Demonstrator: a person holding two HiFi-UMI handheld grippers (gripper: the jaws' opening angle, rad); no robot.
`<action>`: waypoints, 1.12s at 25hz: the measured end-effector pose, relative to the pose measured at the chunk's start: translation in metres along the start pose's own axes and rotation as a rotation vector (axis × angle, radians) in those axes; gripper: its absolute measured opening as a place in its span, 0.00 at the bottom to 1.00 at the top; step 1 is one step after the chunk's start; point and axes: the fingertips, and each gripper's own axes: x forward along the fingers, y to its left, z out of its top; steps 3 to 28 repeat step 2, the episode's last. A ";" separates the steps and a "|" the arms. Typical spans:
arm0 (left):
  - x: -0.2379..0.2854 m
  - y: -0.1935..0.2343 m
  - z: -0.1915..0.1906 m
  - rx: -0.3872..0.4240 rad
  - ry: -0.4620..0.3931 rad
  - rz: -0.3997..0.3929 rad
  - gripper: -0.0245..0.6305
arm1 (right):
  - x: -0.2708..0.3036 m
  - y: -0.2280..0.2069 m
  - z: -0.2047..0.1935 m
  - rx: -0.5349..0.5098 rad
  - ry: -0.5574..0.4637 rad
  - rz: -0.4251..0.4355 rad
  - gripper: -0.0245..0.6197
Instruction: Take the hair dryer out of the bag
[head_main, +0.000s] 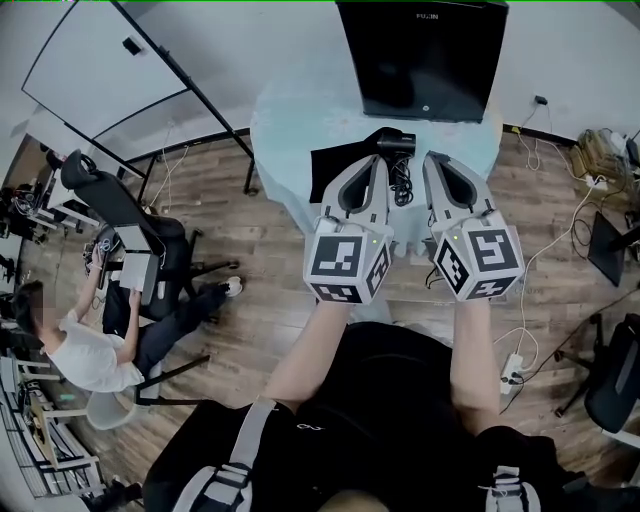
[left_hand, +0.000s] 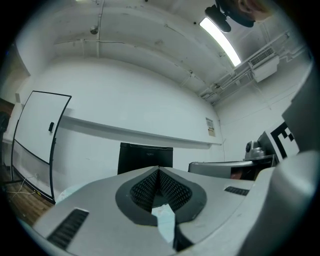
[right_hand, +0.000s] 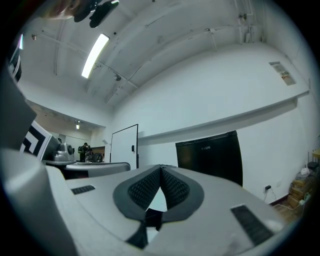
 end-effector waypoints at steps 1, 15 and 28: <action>0.001 -0.002 -0.001 0.007 0.002 -0.001 0.05 | -0.001 -0.001 0.000 -0.002 -0.003 0.000 0.05; 0.001 -0.003 -0.003 0.014 0.004 -0.002 0.05 | -0.001 -0.002 0.000 -0.004 -0.006 0.001 0.05; 0.001 -0.003 -0.003 0.014 0.004 -0.002 0.05 | -0.001 -0.002 0.000 -0.004 -0.006 0.001 0.05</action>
